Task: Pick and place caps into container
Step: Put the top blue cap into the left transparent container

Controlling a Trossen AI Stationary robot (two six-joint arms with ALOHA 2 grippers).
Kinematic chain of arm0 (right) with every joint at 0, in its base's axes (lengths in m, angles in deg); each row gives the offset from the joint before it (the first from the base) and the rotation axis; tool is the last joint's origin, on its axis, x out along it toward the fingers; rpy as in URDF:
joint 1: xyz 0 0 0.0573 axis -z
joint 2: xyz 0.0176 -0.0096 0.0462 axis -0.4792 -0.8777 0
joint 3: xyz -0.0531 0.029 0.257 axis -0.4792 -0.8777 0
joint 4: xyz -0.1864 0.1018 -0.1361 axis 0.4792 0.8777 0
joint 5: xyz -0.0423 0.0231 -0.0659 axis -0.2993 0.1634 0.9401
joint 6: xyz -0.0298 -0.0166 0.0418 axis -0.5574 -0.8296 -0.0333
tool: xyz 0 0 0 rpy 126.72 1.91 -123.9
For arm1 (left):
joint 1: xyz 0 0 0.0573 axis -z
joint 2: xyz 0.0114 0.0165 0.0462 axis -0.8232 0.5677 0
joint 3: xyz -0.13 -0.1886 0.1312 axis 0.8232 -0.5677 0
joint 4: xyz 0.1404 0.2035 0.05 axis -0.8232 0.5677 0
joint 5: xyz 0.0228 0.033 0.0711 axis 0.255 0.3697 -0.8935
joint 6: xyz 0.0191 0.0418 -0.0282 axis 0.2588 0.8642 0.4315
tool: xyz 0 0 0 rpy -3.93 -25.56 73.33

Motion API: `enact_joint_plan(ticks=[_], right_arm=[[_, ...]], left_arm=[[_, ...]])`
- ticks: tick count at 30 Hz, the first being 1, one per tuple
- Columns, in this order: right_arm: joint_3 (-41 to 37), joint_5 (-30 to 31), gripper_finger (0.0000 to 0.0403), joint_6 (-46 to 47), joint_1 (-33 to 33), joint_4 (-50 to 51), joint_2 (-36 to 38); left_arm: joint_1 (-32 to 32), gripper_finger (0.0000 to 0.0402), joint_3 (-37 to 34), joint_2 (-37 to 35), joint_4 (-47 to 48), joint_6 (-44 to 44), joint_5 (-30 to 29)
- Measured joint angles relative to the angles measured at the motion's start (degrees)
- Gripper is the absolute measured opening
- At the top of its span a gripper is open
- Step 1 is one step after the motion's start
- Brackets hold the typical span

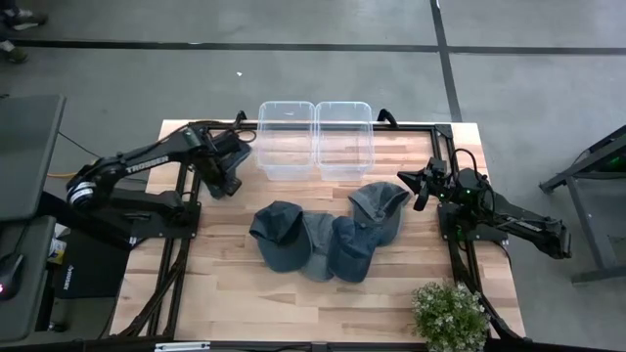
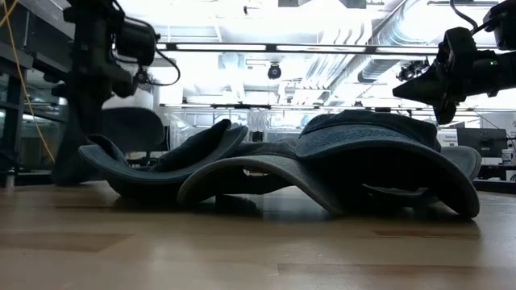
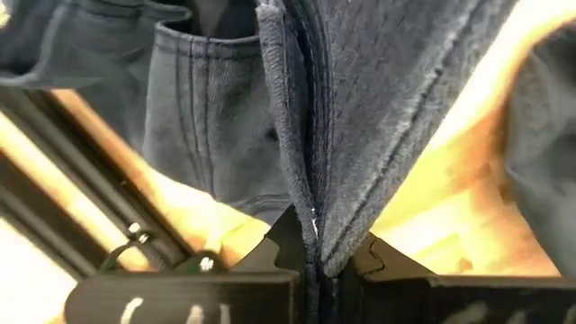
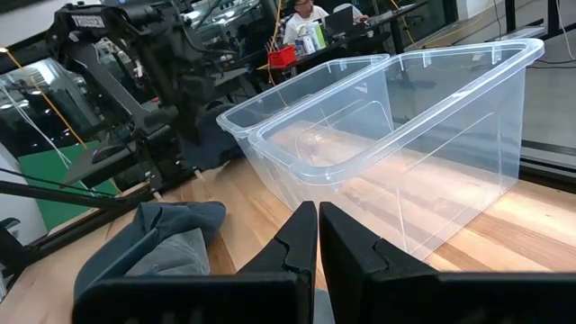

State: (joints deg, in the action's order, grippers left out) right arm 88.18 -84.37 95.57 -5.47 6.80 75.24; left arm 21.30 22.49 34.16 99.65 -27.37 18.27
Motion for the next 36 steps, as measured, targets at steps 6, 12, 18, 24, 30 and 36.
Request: enact_joint_plan(ticks=[6,12,18,24,30,36], right_arm=[[0.0,0.0,0.0012,0.0,0.0,0.0,0.0],[0.0,0.0,0.0012,0.0,0.0,0.0,0.0],[0.0,0.0,0.0012,0.0,0.0,0.0,0.0],[0.0,0.0,0.0012,0.0,0.0,0.0,0.0],[0.0,0.0,0.0012,-1.7,0.0,0.0,0.0],[0.0,0.0,0.0012,-6.3,0.0,0.0,0.0]], left_arm=[[0.0,0.0010,4.7,-2.9,3.2,0.7,0.0],[0.0,0.0009,10.7,-4.4,8.6,2.3,-2.3],[0.0,0.0009,16.8,-4.6,10.7,7.3,-3.4],[0.0,0.0009,21.2,-4.6,10.8,14.9,-5.7],[0.0,0.0009,24.4,-4.6,10.1,23.5,-8.4],[0.0,0.0009,26.1,-4.6,8.4,37.5,-7.0]])
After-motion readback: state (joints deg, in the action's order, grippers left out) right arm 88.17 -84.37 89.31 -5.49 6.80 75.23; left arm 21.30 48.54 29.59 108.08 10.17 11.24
